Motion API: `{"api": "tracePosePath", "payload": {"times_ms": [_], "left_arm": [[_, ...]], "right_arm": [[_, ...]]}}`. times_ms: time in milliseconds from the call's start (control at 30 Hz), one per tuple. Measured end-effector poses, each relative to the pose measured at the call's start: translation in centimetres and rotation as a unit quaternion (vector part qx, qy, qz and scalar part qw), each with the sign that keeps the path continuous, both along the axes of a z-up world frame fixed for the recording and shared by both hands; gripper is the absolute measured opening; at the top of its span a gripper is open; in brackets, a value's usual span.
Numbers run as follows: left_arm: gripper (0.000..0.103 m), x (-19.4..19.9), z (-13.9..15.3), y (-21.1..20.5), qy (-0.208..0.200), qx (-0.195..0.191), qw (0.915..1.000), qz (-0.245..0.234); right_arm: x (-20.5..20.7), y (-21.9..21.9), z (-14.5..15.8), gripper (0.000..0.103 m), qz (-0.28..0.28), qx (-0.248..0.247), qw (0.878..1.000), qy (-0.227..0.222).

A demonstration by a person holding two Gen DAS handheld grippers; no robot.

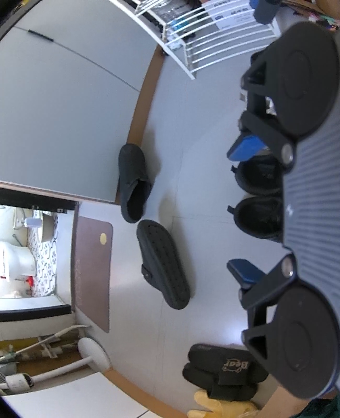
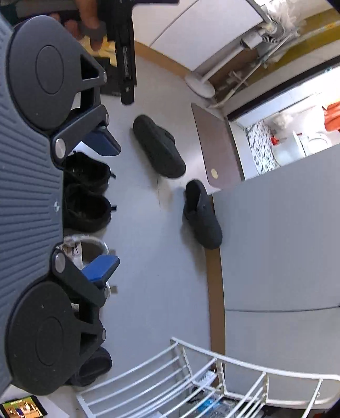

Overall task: Organize scattered shoes
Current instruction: 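Raise the left tool from the row and move it toward the black clogs by the wall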

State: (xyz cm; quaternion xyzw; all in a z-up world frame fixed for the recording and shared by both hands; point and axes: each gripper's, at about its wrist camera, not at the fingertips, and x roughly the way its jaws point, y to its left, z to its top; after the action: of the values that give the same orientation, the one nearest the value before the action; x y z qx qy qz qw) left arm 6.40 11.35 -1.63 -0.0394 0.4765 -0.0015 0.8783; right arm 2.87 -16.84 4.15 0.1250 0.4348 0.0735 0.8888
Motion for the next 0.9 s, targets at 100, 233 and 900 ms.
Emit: {"api": "tracePosePath", "payload": {"times_ms": [100,233,900], "left_arm": [[0.084,0.2,1.1,0.0,-0.006,0.013,0.9999,0.008],[0.084,1.1,4.8,0.9,-0.017,0.014,0.9988,0.043],[0.086,6.9,9.1,3.2,-0.009,0.022,0.9974,0.068]], "right_arm": [[0.3,-0.2,0.2,0.087,0.003,0.000,1.000,0.001],[0.6,-0.3,0.5,0.088,0.010,0.000,1.000,0.000],[1.9,-4.2,-1.6,0.092,-0.037,0.042,0.998,0.025]]}}
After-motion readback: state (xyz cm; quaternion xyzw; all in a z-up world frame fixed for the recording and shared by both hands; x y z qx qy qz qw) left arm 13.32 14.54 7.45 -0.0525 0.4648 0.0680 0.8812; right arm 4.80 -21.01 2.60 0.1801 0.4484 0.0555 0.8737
